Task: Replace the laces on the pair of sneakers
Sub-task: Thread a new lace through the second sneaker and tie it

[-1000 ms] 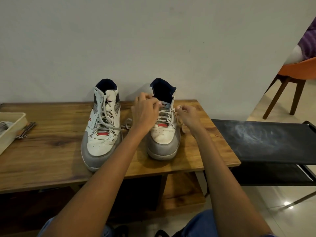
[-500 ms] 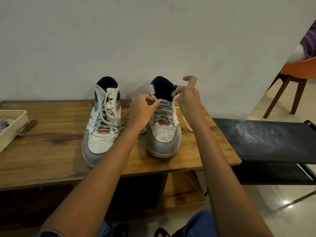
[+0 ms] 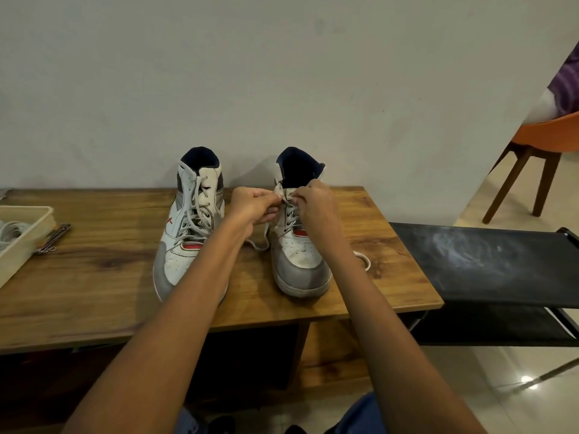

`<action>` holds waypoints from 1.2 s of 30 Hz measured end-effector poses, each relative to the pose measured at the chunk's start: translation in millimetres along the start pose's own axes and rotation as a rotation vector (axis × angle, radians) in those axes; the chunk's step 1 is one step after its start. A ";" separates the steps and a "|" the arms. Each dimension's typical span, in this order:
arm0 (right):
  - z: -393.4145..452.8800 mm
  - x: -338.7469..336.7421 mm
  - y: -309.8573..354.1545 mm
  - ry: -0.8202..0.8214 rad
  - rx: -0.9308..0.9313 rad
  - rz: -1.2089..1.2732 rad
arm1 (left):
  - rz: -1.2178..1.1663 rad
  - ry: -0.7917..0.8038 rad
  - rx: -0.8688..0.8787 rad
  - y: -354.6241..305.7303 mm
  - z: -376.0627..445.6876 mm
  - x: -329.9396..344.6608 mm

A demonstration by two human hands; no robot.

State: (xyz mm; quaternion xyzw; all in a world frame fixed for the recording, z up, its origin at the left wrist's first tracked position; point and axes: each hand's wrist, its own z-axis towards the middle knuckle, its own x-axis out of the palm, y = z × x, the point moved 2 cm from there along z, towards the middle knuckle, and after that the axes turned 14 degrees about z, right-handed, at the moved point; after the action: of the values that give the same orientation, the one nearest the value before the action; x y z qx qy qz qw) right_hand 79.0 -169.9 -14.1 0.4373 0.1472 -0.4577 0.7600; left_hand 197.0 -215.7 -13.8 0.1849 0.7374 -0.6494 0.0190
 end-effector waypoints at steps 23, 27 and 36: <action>-5.6 11.6 4.9 -0.168 -0.062 -0.074 | 0.120 -0.067 0.104 1.1 -5.9 3.8; -4.4 13.0 -2.1 -0.147 -0.037 -0.082 | -0.018 -0.067 0.043 7.5 -5.1 19.8; -7.9 6.9 1.1 -0.271 -0.050 -0.052 | -0.208 -0.411 0.085 -3.7 -2.2 7.5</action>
State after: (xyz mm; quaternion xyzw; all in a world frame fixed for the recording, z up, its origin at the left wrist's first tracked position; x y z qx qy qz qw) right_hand 85.0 -167.2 -22.3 0.3485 0.0658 -0.5281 0.7716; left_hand 189.4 -212.0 -11.9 -0.0276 0.7050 -0.7025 0.0937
